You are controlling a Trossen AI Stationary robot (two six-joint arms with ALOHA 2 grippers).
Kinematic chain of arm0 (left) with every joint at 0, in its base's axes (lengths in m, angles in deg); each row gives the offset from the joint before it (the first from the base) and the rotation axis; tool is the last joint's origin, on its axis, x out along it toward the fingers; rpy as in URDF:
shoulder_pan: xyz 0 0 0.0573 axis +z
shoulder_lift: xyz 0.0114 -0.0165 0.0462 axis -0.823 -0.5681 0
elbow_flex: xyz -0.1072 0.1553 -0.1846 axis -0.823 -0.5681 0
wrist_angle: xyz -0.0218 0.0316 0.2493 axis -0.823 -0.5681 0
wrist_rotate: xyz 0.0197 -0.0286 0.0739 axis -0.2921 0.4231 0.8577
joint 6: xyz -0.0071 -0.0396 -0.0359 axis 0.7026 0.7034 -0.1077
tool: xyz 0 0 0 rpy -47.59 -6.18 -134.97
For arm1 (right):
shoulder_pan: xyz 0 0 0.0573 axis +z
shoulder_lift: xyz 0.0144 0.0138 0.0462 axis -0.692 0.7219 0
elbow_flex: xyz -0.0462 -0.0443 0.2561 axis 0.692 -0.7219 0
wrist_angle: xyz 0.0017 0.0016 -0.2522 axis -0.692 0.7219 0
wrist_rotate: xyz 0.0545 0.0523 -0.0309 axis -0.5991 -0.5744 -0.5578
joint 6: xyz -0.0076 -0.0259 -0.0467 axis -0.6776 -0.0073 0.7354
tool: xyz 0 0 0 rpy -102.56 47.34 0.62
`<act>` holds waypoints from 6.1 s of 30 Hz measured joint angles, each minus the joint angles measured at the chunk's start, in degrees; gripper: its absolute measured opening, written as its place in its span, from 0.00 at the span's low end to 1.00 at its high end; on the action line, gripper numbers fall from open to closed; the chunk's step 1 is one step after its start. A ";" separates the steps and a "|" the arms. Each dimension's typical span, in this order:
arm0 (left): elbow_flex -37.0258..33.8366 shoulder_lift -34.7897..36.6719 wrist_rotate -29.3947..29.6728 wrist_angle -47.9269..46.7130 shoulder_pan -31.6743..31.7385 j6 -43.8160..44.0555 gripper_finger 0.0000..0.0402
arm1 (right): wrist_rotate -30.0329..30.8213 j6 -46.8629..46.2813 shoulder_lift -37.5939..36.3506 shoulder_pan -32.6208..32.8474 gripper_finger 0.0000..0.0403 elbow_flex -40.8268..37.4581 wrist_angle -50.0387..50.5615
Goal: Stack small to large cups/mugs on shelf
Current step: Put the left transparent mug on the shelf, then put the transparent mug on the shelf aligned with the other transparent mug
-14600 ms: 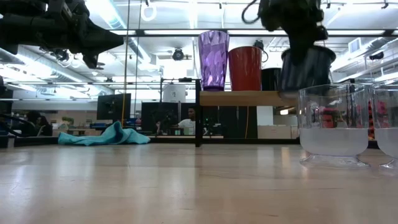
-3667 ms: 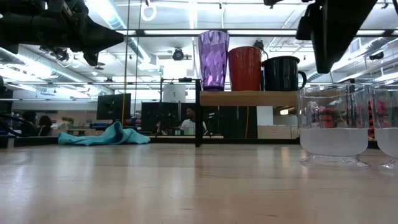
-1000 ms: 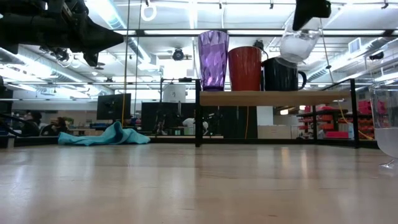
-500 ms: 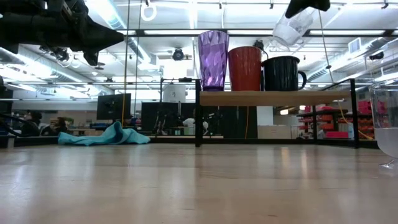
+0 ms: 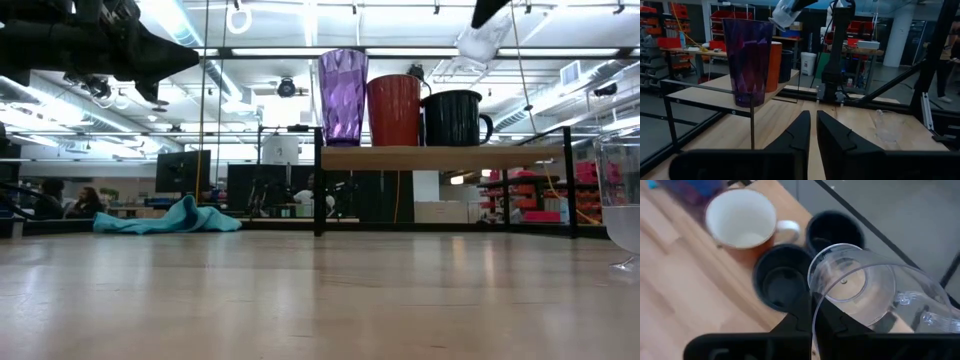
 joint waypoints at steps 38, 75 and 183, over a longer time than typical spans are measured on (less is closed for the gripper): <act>0.00 -0.01 0.00 0.31 -0.01 5.37 0.09 | -18.78 36.97 12.06 -37.70 0.02 -4.13 -0.18; 0.00 -0.01 0.00 0.33 0.00 5.40 0.08 | -25.66 39.90 11.74 -40.52 0.05 -16.92 -7.80; 0.00 -0.01 0.00 -0.95 -0.01 7.21 0.07 | -15.99 -22.19 30.30 59.13 0.02 -29.98 -29.49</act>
